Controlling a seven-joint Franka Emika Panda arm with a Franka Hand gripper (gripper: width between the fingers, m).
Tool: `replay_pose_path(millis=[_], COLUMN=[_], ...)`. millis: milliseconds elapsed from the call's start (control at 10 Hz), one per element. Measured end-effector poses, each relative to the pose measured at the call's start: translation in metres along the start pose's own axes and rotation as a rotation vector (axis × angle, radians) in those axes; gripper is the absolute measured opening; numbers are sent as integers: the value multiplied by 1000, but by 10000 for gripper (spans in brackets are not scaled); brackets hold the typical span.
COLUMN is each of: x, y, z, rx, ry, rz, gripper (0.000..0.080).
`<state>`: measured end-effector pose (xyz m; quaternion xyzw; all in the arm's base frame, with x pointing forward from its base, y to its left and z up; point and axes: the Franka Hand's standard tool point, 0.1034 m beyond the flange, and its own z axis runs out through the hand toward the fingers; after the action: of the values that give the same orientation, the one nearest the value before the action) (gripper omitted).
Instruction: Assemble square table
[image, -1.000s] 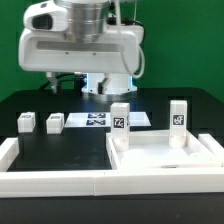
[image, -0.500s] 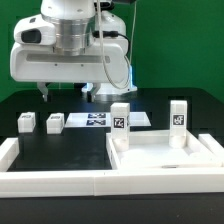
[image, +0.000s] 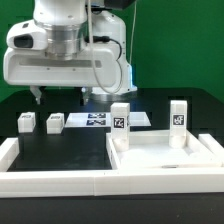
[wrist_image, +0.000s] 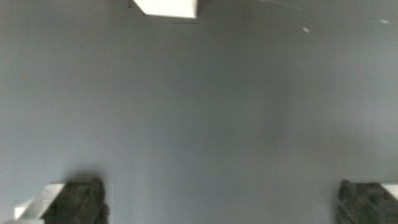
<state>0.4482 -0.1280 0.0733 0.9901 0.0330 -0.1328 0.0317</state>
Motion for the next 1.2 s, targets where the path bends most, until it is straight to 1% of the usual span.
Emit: replay_pose_path(millis=[100, 200, 300, 600, 700, 800, 900, 1000, 1100, 1200], x=[-9, -14, -20, -19, -26, -24, -28, -30, -41, -47], y=[5, 9, 8, 6, 4, 4, 6, 6, 4, 4], z=[8, 14, 22, 20, 22, 24, 33, 41, 50, 60], rx=[2, 2, 6, 7, 19, 16, 10, 9, 20, 26], ry=[-8, -8, -21, -36, -114, -172, -255, -284, -354, -439], rz=[-7, -8, -8, -14, -18, -24, -24, -27, -27, -28], gripper=[649, 649, 649, 649, 649, 649, 649, 649, 649, 649])
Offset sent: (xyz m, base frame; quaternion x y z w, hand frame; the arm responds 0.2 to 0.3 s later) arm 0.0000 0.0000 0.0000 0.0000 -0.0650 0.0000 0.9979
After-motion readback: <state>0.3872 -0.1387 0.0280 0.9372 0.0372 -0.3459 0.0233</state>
